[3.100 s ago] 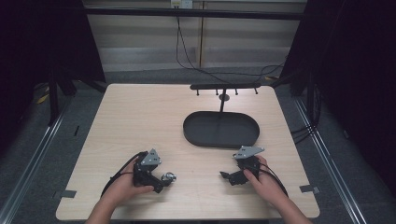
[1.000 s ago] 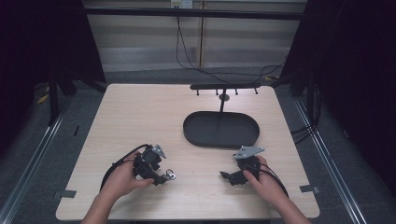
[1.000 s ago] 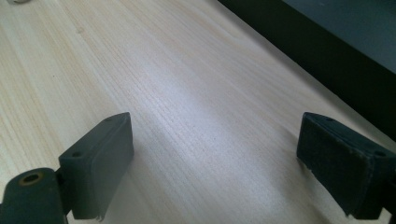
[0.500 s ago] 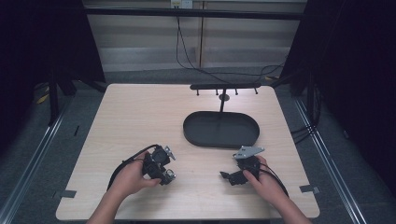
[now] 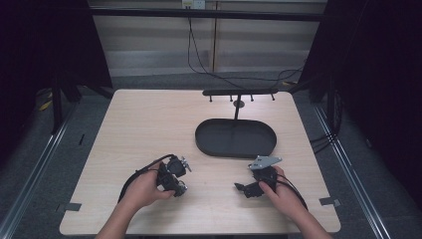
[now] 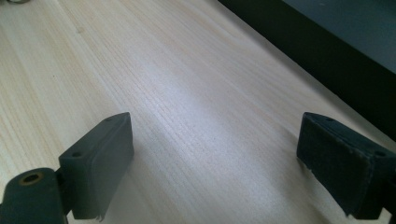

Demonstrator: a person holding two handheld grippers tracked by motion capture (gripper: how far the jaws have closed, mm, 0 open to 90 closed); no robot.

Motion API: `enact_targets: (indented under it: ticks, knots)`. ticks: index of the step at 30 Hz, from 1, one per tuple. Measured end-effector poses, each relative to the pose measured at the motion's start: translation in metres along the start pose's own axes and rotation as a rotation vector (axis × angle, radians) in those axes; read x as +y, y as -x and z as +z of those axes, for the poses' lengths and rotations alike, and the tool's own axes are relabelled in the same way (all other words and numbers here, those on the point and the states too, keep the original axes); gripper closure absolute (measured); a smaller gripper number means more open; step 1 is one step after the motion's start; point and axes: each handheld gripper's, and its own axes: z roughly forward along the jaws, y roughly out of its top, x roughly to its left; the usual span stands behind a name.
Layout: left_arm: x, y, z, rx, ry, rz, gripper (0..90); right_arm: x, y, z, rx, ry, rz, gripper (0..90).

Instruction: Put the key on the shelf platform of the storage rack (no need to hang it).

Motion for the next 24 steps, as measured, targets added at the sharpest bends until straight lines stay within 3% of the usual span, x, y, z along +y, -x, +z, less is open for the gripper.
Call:
enact_targets:
  ticks: [6, 12, 16, 17, 21, 24]
  knots:
    - [0.006, 0.003, 0.000, 0.020, -0.042, -0.002, 66.7, 0.000, 0.000, 0.000, 0.000, 0.000, 0.000, 10.6]
    - [0.013, 0.005, 0.001, 0.027, -0.100, -0.025, 68.2, 0.000, 0.000, 0.000, 0.000, 0.000, -0.001, 10.6]
    - [0.012, 0.001, 0.000, 0.015, -0.093, -0.068, 68.3, 0.000, 0.000, 0.000, 0.000, 0.000, 0.000, 10.6]
    - [0.010, -0.002, -0.001, 0.017, -0.087, -0.099, 68.3, 0.000, 0.000, 0.000, 0.000, 0.000, 0.000, 10.6]
    - [0.006, -0.008, -0.007, -0.015, -0.064, -0.129, 68.3, 0.000, 0.000, 0.000, 0.000, 0.000, 0.000, 10.6]
    - [0.007, -0.010, -0.008, -0.012, -0.073, -0.130, 68.3, 0.000, 0.000, 0.000, 0.000, 0.000, -0.001, 10.6]
